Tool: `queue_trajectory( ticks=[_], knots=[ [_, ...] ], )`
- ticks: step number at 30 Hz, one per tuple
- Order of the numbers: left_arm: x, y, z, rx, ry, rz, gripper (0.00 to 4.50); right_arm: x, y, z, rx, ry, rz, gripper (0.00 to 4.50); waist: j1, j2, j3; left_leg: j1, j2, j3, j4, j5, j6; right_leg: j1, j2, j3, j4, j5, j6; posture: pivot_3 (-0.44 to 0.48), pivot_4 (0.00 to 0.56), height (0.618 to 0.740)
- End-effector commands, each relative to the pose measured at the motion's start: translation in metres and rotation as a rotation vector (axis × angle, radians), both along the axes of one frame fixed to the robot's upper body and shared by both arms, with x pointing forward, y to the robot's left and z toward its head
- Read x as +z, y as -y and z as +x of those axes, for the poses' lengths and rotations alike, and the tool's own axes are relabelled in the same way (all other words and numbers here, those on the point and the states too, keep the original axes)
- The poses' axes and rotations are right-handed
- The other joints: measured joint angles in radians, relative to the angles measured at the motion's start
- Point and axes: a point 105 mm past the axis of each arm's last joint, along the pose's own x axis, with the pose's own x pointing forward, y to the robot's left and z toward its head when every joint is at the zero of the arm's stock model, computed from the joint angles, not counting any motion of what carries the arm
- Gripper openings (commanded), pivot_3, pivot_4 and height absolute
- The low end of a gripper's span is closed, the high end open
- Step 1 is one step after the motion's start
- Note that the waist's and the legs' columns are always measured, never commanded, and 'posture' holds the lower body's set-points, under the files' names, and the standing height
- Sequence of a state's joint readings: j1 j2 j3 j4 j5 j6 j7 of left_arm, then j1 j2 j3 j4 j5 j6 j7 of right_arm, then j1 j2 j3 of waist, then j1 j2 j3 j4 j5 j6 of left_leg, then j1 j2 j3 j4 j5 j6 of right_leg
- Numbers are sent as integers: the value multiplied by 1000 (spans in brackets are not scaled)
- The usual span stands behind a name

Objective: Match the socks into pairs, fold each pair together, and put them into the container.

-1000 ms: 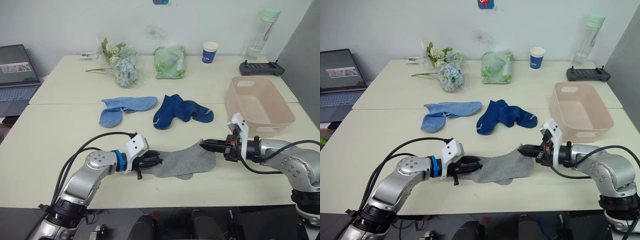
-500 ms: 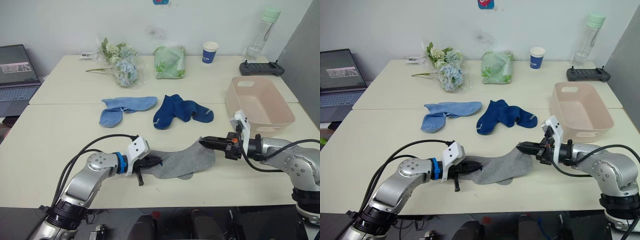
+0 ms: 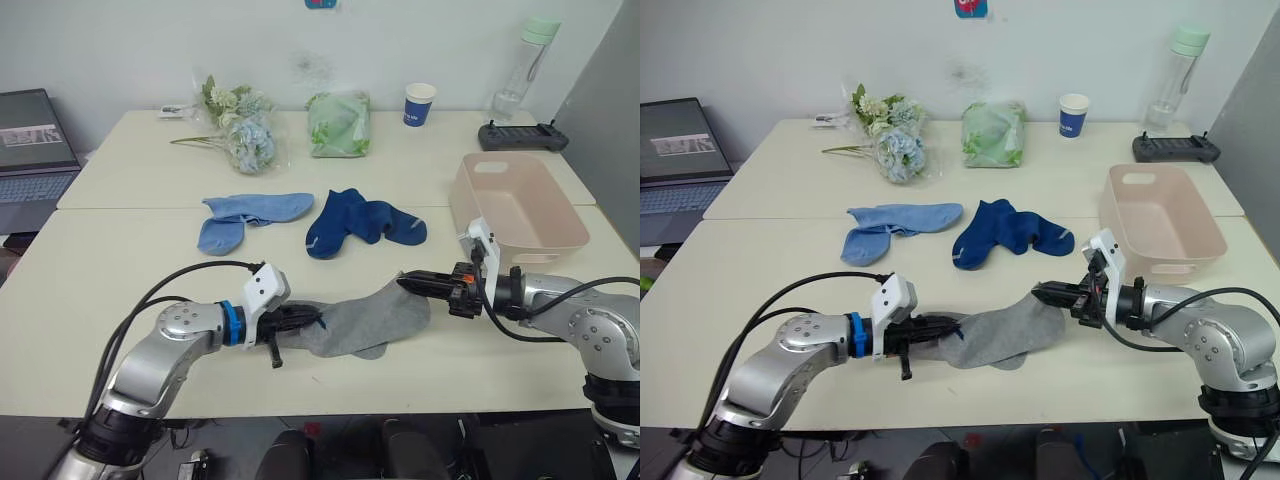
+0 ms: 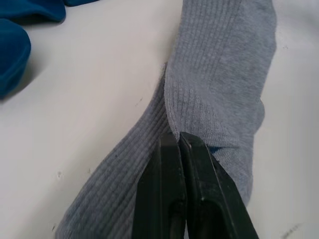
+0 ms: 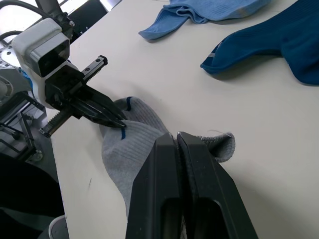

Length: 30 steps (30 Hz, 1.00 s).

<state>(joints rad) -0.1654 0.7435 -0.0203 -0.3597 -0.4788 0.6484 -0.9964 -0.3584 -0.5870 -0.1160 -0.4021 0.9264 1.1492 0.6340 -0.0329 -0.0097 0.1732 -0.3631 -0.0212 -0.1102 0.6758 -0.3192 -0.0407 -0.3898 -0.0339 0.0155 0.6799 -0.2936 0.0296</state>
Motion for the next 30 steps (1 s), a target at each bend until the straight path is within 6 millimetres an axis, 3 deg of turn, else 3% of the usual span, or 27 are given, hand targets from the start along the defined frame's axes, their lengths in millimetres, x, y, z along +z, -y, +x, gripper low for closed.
queue_trajectory(
  ticks=[1,9,20,30],
  knots=[
    [35,-24,-2,20,49,7,55,10,-15,-11,23,1,74,0,1,1,0,0,0,-1,0,0,0,0,0,-1,0,0,0,0,150,740],
    [34,-53,4,81,9,82,55,-4,-39,-24,2,-66,116,0,5,0,1,0,-3,0,0,0,0,1,-1,1,-2,0,0,0,150,740],
    [12,-33,17,42,8,88,55,-17,-31,-20,-71,-81,68,0,4,0,1,0,-2,1,-1,0,0,0,-1,1,-1,0,0,0,150,740],
    [5,-34,31,70,38,118,55,-30,-30,-23,-84,-108,52,0,3,0,1,0,-2,1,-1,0,0,0,-1,1,-1,0,0,0,150,740]
  ],
)
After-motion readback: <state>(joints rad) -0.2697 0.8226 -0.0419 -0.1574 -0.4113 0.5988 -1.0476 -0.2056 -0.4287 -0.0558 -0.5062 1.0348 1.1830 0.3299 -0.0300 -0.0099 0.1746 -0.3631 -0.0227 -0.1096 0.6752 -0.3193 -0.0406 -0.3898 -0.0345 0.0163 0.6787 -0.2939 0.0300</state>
